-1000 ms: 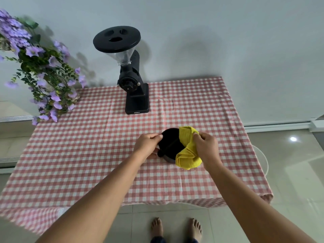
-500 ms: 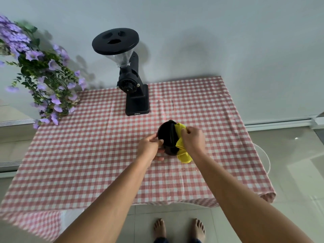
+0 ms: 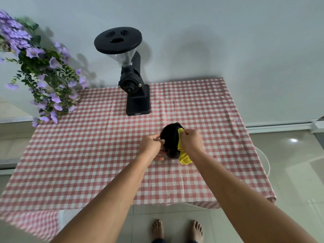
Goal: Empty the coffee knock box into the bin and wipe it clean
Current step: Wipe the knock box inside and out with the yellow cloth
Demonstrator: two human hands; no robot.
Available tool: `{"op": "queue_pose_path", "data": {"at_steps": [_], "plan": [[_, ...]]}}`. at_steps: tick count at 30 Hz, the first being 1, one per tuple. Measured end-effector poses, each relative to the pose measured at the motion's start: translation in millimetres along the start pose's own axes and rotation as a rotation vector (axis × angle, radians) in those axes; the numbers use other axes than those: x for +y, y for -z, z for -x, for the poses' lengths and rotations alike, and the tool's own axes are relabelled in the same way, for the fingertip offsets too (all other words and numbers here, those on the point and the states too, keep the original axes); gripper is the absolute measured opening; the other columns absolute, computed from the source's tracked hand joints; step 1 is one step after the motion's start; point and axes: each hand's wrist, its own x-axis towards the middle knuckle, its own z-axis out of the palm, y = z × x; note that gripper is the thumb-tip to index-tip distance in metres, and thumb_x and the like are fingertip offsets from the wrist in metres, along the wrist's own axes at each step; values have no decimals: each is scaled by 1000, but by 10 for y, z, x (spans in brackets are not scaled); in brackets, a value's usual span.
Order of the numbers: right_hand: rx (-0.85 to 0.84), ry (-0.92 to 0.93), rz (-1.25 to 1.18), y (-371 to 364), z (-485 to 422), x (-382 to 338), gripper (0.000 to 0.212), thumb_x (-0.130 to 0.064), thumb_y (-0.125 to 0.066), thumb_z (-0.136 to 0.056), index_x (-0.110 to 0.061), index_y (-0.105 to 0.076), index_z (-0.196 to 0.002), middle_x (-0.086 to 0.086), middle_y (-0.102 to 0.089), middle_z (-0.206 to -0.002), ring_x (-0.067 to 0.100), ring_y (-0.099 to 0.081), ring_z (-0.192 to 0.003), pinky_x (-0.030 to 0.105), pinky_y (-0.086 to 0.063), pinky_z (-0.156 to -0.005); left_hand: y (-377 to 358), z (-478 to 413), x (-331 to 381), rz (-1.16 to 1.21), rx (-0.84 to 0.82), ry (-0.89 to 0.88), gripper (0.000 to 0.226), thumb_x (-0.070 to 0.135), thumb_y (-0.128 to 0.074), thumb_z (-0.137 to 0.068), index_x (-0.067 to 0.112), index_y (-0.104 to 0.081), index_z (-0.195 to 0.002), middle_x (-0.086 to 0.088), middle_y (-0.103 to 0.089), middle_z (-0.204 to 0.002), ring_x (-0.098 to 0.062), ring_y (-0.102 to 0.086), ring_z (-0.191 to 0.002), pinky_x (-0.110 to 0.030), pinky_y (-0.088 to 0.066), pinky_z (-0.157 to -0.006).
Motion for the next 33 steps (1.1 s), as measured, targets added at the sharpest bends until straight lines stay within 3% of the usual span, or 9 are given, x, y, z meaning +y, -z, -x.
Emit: {"op": "queue_pose_path", "data": {"at_steps": [4, 10, 14, 18, 23, 26, 30, 31, 33], "plan": [[9, -7, -42, -40, -23, 5, 44, -15, -46, -100, -14, -39, -57, -4, -35, -52, 11, -29, -46, 24, -23, -42, 27, -19, 25, -19, -13, 7, 43, 9, -61, -99, 22, -60, -140, -6, -78, -94, -24, -79, -72, -37, -63, -58], [-195, -4, 115, 155, 29, 51, 40, -8, -47, -91, -14, -36, -53, -2, -32, -51, 14, -30, -45, 23, -23, -44, -25, -1, -8, -6, 76, -1, 39, 5, -59, -100, 17, -64, -136, 5, -72, -73, -32, -76, -60, -43, -63, -53], [-340, -10, 137, 293, 105, -21, 36, -6, -49, -89, -14, -37, -55, -1, -32, -54, 13, -30, -47, 25, -24, -45, -3, 3, 50, -17, 56, 14, 37, 3, -56, -101, 15, -65, -134, -4, -69, -105, -36, -77, -65, -50, -64, -60], [-385, 42, 91, 630, 74, -119, 35, -2, -52, -87, -11, -41, -55, 0, -33, -55, 14, -32, -50, 25, -26, -46, 45, 45, 50, -123, 43, -30, 35, 2, -53, -102, 10, -65, -134, -11, -71, -98, -35, -76, -60, -44, -63, -51], [-49, 340, 181, 842, -28, -82, 30, -9, -48, -97, -12, -52, -67, -2, -47, -57, 15, -42, -52, 27, -32, -48, 34, 22, 166, -431, 92, -159, 37, 10, -58, -100, 16, -63, -136, -9, -78, -74, -22, -75, -56, -40, -65, -60], [37, 685, 384, 752, 9, -39, 22, -14, -51, -101, -16, -71, -110, 1, -75, -95, 22, -68, -80, 38, -49, -77, 13, 31, 239, -544, 114, -226, 36, 16, -59, -100, 18, -63, -136, -3, -74, -60, -14, -72, -50, -26, -59, -49], [-174, 976, 796, 571, -50, 262, 42, -2, -52, -97, -18, -60, -136, 2, -57, -145, 23, -50, -136, 42, -37, -105, 16, 38, 282, -615, 118, -291, 30, 13, -58, -99, 19, -73, -125, 1, -78, -77, -8, -69, -47, -21, -54, -43], [-176, 1000, 813, 556, -55, 357, 47, 1, -54, -96, -17, -58, -138, 1, -51, -149, 22, -45, -140, 42, -39, -104, 21, 35, 275, -608, 116, -275, 31, 12, -58, -98, 17, -72, -125, -1, -79, -85, -12, -72, -51, -29, -61, -50], [-92, 1020, 707, 543, -21, 516, 48, 7, -64, -87, -14, -64, -131, 3, -59, -142, 27, -62, -124, 40, -50, -89, 24, 39, 252, -585, 108, -246, 33, 10, -58, -98, 16, -70, -128, -4, -80, -96, -15, -74, -54, -38, -64, -58]]}}
